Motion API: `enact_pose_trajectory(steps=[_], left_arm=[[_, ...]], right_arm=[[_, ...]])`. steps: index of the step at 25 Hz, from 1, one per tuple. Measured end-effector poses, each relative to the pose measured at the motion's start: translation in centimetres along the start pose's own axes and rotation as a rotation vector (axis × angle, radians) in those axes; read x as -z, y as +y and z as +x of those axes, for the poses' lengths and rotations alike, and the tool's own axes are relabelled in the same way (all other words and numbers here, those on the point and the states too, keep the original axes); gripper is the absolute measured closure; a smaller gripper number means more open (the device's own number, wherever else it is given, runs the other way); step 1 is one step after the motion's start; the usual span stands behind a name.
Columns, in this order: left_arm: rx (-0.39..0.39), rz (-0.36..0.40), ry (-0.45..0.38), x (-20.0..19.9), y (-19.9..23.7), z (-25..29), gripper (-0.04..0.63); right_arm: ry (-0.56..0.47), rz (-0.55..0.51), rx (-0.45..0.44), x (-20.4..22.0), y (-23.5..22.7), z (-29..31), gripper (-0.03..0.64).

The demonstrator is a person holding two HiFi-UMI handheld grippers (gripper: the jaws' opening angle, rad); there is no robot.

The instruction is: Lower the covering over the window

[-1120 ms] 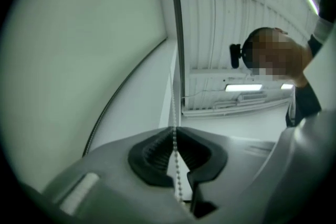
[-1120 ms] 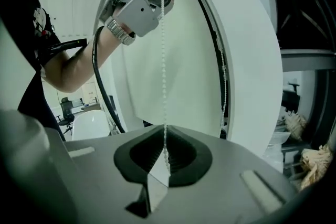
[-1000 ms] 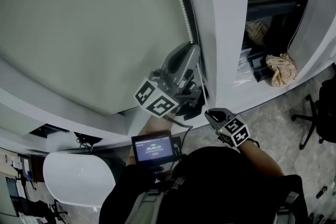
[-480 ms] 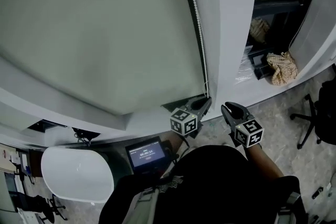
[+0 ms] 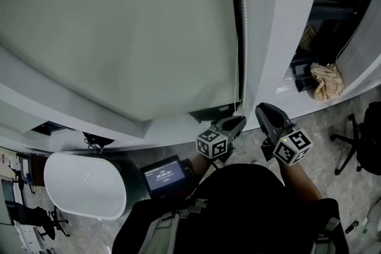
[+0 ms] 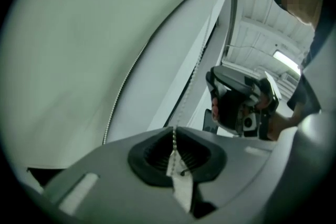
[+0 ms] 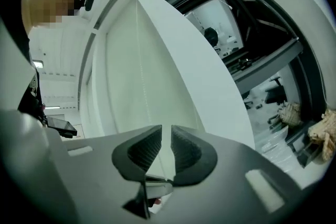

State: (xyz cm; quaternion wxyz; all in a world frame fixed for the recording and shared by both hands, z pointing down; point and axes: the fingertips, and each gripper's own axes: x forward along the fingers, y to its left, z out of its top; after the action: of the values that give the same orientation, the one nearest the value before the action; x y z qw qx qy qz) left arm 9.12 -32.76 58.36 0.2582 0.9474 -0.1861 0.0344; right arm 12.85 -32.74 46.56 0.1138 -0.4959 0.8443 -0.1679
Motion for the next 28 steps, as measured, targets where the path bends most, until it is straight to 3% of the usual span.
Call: enact_pose_trajectory(steps=[3,6,10,14,18,24,28], left_arm=[[-0.044,0.031,0.012,0.5,0.2,-0.5,0.577],[-0.151,0.041,0.060,2.9,1.4,-1.8,0.545],[-0.315,-0.059,0.093,7.3,2.7,-5.3,0.552],[-0.430,-0.169,0.044,9.6,1.9,-8.6,0.583],[-0.452,-0.233,-0.045,9.2,-1.7,-10.3,0.592],[-0.485,-0.226,-0.113,9.7,-6.1,-14.5,0.592],[-0.485,-0.327,-0.217,10.7,-6.7,-18.2,0.592]], right_arm=[[0.032,0.045,-0.024,1.5,0.2,-0.2,0.574],[0.067,0.064,-0.049,2.7,0.3,-0.9,0.579],[0.125,0.103,-0.094,4.9,0.0,-2.3,0.602],[0.224,0.152,-0.186,8.1,0.7,-3.4,0.611],[0.340,0.189,-0.331,11.8,3.2,-4.2,0.611],[0.443,0.218,-0.492,16.2,8.8,-5.8,0.611],[0.469,0.186,-0.541,17.4,12.8,-7.0,0.611]])
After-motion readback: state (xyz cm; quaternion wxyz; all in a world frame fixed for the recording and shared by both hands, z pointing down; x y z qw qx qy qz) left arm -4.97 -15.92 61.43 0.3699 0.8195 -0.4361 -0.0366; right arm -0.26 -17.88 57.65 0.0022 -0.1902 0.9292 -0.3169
